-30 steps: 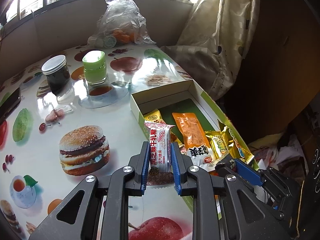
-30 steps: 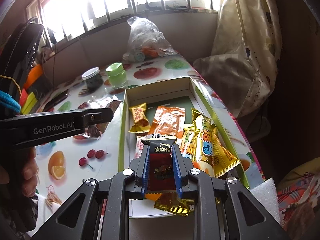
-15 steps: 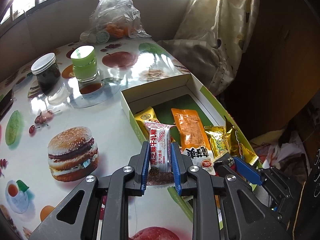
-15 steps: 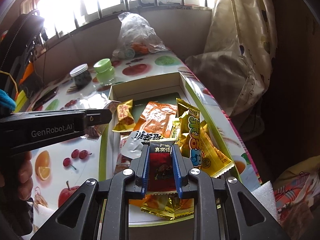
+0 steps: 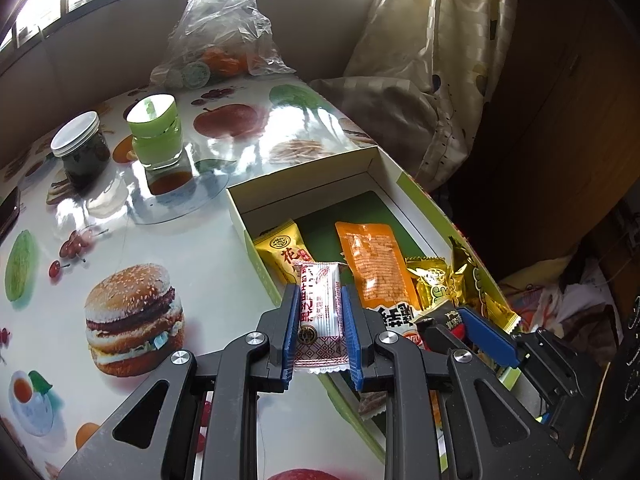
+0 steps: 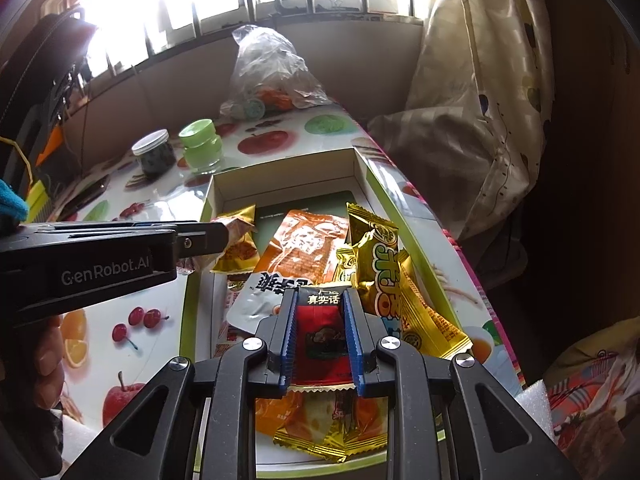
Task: Organize snacks
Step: 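Lower both held candies into the box and open both grippers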
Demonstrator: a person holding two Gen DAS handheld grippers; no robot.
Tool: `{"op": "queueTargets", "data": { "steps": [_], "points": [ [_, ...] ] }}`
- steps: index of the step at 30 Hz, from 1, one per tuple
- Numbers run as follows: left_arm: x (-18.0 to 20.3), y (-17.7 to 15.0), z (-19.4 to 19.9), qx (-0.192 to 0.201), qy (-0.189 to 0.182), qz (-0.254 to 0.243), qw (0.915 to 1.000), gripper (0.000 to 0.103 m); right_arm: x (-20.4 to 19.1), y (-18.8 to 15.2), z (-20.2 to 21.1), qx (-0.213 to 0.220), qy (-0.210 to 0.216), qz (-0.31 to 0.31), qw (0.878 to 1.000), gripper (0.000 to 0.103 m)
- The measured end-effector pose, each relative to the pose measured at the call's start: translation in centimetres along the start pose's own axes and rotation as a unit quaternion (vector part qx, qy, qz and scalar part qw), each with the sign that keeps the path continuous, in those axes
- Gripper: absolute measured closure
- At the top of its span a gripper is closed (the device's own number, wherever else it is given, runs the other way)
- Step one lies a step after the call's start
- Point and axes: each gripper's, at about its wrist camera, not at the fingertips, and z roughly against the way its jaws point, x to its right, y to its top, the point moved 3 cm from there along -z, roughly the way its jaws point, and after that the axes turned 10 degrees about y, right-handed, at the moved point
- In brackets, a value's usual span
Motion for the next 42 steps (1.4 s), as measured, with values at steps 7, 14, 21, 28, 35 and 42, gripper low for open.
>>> {"op": "queueTargets", "data": {
  "steps": [7,14,21,28,35,42],
  "points": [
    [0.4,0.0,-0.5,-0.006,0.001,0.000,1.0000,0.081,0.0,0.1,-0.2,0.003,0.002,0.002,1.000,0.082],
    [0.5,0.0,-0.5,-0.005,0.000,-0.001,1.0000,0.077,-0.3,0.3,-0.3,-0.001,0.004,0.005,1.000,0.076],
    [0.6,0.1,0.4,0.006,-0.005,-0.004,1.0000,0.062,-0.6,0.0,0.0,-0.001,0.007,0.002,1.000,0.069],
    [0.3,-0.3,1.8,0.020,-0.003,-0.004,0.9998,0.062,-1.0,-0.2,0.9,0.006,0.004,0.002,1.000,0.063],
    [-0.2,-1.5,4.2,0.041,0.007,-0.002,0.9991,0.055,-1.5,-0.7,2.2,0.009,-0.014,0.002,1.000,0.056],
    [-1.2,-3.6,6.4,0.064,0.023,0.001,0.9977,0.055,-2.6,-1.6,4.1,0.017,-0.021,0.000,1.000,0.054]
  ]
}}
